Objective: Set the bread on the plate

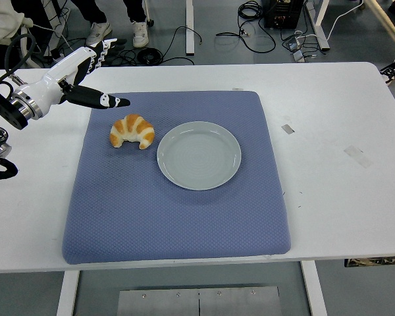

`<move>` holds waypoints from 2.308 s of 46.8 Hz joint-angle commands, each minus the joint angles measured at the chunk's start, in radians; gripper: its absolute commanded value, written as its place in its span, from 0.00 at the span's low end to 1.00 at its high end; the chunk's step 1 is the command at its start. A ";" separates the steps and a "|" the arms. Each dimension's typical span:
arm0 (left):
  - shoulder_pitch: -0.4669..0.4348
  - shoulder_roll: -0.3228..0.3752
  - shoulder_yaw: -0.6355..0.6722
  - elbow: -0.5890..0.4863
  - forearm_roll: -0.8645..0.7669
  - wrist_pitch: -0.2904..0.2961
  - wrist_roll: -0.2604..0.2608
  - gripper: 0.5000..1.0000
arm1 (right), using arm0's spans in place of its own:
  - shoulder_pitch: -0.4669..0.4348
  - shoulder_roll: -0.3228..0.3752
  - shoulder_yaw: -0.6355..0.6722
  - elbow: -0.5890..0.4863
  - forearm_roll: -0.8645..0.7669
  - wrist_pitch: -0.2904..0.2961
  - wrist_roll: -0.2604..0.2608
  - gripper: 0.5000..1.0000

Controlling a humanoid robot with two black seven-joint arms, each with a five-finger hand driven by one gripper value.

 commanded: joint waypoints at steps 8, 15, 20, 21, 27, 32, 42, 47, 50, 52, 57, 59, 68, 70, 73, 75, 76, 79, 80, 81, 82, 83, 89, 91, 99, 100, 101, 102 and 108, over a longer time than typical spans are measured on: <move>-0.029 -0.007 0.087 0.034 0.258 0.019 0.000 0.96 | 0.000 0.000 0.000 0.000 0.000 0.000 0.000 1.00; -0.052 -0.044 0.217 0.135 0.280 0.019 -0.002 0.96 | 0.000 0.000 0.001 0.000 0.000 0.000 0.000 1.00; -0.067 -0.055 0.268 0.156 0.280 0.021 0.000 0.96 | 0.000 0.000 0.000 0.000 0.000 0.000 0.000 1.00; -0.069 -0.055 0.274 0.158 0.281 0.019 0.000 0.96 | 0.000 0.000 0.000 0.000 0.000 0.000 0.000 1.00; -0.079 -0.058 0.282 0.163 0.280 0.021 0.000 0.96 | 0.000 0.000 0.000 0.000 0.000 0.000 0.000 1.00; -0.079 -0.069 0.282 0.169 0.280 0.021 0.000 0.96 | 0.000 0.000 0.000 0.000 0.000 0.000 0.000 1.00; -0.075 -0.124 0.283 0.238 0.280 0.025 0.000 0.95 | 0.000 0.000 0.000 0.000 0.000 0.000 0.000 1.00; -0.069 -0.167 0.283 0.270 0.280 0.027 -0.002 0.95 | 0.000 0.000 0.000 0.000 0.000 0.000 0.000 1.00; -0.067 -0.179 0.285 0.279 0.280 0.025 -0.002 0.95 | 0.000 0.000 0.001 0.000 0.000 0.000 0.000 1.00; -0.067 -0.179 0.285 0.285 0.280 0.027 -0.005 0.95 | 0.000 0.000 0.000 0.000 0.000 0.000 0.000 1.00; -0.065 -0.184 0.285 0.296 0.281 0.028 -0.008 0.90 | 0.000 0.000 0.001 0.000 0.000 0.000 0.000 1.00; -0.067 -0.187 0.285 0.299 0.281 0.028 -0.008 0.84 | 0.000 0.000 0.000 0.000 0.000 0.000 0.000 1.00; -0.069 -0.198 0.335 0.308 0.281 0.064 -0.009 0.66 | 0.000 0.000 0.001 0.000 0.000 0.000 0.000 1.00; -0.073 -0.198 0.346 0.310 0.281 0.067 -0.009 0.66 | 0.000 0.000 0.001 0.000 0.000 0.000 0.000 1.00; -0.070 -0.199 0.349 0.313 0.281 0.067 -0.009 0.66 | 0.000 0.000 0.001 0.000 0.000 0.000 0.000 1.00; -0.069 -0.205 0.349 0.316 0.280 0.068 -0.009 0.66 | 0.000 0.000 0.000 0.000 0.000 0.000 0.000 1.00; -0.069 -0.210 0.349 0.321 0.280 0.068 -0.009 0.66 | 0.000 0.000 0.000 0.000 0.000 0.000 0.000 1.00; -0.069 -0.227 0.349 0.344 0.280 0.071 -0.009 0.61 | 0.000 0.000 0.001 0.000 0.000 0.000 0.000 1.00; -0.067 -0.236 0.351 0.354 0.280 0.073 -0.009 0.58 | 0.000 0.000 0.000 0.000 0.000 0.000 0.000 1.00; -0.067 -0.244 0.351 0.363 0.280 0.074 -0.009 0.53 | 0.000 0.000 0.000 0.000 0.000 0.000 0.000 1.00; -0.065 -0.250 0.351 0.371 0.280 0.079 -0.009 0.47 | 0.002 0.000 0.000 0.000 0.000 0.000 0.000 1.00; -0.065 -0.256 0.351 0.377 0.281 0.082 -0.009 0.44 | 0.000 0.000 0.001 0.000 0.000 0.000 0.000 1.00; -0.065 -0.264 0.351 0.387 0.280 0.084 -0.009 0.32 | 0.000 0.000 0.001 0.000 0.000 0.000 0.000 1.00; -0.067 -0.264 0.351 0.387 0.280 0.084 -0.009 0.22 | 0.000 0.000 0.000 0.000 0.000 0.000 0.000 1.00; -0.082 -0.273 0.349 0.387 0.278 0.085 -0.009 0.01 | 0.002 0.000 0.000 0.000 0.000 0.000 0.000 1.00; -0.084 -0.273 0.349 0.387 0.278 0.085 -0.009 0.01 | 0.000 0.000 0.001 0.000 0.000 0.000 0.000 1.00; -0.088 -0.273 0.349 0.384 0.278 0.085 -0.009 0.00 | 0.000 0.000 0.000 0.000 0.000 0.000 0.000 1.00; -0.093 -0.271 0.349 0.384 0.278 0.085 -0.009 0.00 | 0.000 0.000 0.000 0.000 0.000 0.000 0.000 1.00; -0.105 -0.265 0.351 0.384 0.280 0.085 -0.011 0.00 | 0.000 0.000 0.001 0.000 0.000 0.000 0.000 1.00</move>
